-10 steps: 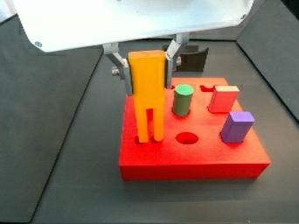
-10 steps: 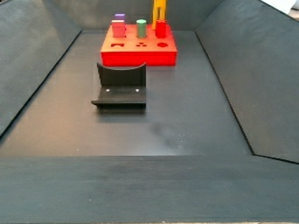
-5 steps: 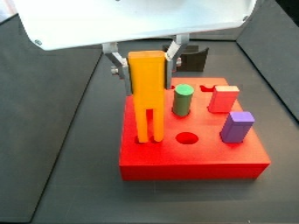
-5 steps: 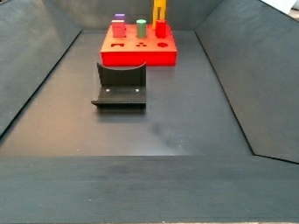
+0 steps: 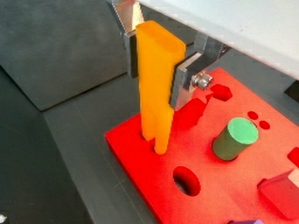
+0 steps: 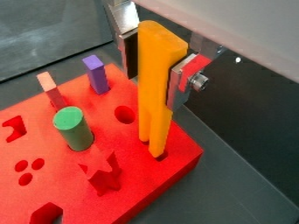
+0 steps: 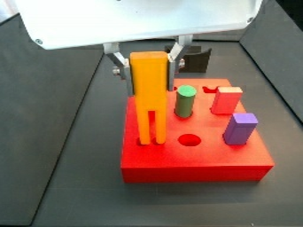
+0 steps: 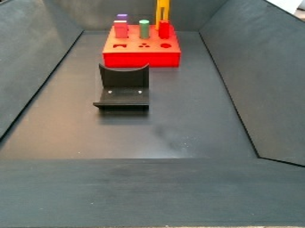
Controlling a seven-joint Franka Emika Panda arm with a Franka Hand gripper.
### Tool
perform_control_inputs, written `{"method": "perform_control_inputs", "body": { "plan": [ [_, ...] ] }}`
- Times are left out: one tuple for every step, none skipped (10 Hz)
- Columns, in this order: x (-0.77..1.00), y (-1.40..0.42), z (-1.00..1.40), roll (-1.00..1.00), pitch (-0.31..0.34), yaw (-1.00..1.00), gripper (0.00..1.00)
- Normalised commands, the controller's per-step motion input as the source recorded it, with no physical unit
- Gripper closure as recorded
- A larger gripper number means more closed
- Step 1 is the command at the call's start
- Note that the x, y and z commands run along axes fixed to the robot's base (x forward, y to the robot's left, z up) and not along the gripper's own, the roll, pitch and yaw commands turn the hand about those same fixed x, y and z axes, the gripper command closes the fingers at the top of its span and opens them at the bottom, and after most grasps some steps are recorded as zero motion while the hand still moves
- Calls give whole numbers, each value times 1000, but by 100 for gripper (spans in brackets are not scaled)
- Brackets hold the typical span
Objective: Pick up the square-circle object. Move up. Rotate the square-circle object. Move to above the board. Insert the square-circle object.
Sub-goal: Insert the square-circle object.
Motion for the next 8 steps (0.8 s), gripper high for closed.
{"method": "perform_control_inputs", "body": {
  "plan": [
    [277, -89, -386, 130, 94, 0, 100],
    [203, -149, -377, 221, 130, 0, 100],
    [80, -186, -243, 357, 227, 0, 100],
    [0, -160, -94, 320, 180, 0, 100],
    [0, -57, 0, 227, 194, 0, 100],
    [11, 0, 0, 0, 69, 0, 100],
    [69, 0, -69, 0, 43, 37, 100],
    [100, 37, -66, 0, 83, 23, 100]
  ]
}}
